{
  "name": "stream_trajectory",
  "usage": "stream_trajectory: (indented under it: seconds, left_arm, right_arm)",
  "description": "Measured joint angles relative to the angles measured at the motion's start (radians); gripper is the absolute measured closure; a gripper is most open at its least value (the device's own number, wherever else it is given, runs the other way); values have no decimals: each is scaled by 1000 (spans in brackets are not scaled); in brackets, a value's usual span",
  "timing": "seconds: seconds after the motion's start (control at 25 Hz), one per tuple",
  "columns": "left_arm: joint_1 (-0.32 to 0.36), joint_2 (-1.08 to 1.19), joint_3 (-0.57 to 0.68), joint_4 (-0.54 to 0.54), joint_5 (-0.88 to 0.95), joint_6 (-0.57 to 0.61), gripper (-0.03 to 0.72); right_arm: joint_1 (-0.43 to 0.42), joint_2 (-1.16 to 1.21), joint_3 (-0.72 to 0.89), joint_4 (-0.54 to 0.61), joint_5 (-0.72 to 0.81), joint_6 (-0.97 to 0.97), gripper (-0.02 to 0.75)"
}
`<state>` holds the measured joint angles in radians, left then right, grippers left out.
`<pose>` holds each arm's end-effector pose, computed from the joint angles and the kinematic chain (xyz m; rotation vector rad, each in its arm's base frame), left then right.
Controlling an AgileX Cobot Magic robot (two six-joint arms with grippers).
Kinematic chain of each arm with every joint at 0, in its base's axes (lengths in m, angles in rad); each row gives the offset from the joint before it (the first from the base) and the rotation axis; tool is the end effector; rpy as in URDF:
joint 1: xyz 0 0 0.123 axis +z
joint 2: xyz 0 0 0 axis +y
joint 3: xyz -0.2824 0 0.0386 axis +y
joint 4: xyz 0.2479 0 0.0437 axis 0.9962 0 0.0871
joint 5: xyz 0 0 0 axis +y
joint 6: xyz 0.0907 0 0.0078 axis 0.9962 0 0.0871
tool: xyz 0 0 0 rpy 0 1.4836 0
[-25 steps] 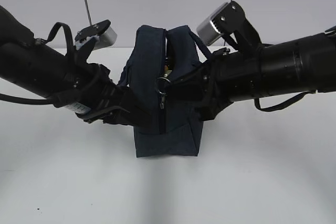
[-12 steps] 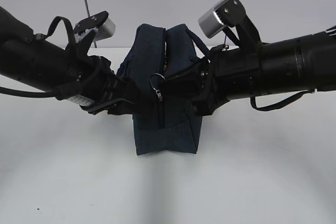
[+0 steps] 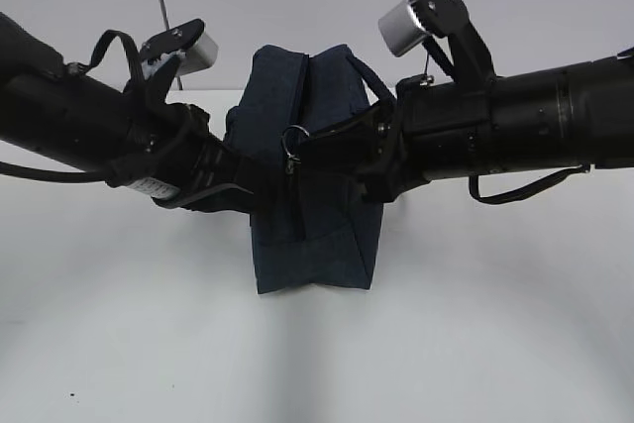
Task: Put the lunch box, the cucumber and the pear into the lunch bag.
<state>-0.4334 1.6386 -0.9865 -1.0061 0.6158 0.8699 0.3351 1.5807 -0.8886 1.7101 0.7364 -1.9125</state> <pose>0.2797 -0.1785 0.2229 0.7035 2.4198 -0.8325 0.2826 0.1626 0.2491 -0.9195 1.8012 0.8550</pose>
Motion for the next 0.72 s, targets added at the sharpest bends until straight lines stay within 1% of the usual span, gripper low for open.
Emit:
stream_trajectory:
  seconds: [0.24,0.48,0.72]
  left_arm:
    - [0,0,0,25,2,0,694]
    - [0,-1,-4,74,14,0,695]
    - [0,-2,-7,89,18,0,695]
  right_arm:
    - [0,0,0,43,-15,-36,732]
    - [0,0,-18,45,-42,-43,732]
    - [0,0,-60,45,-75,-43,732]
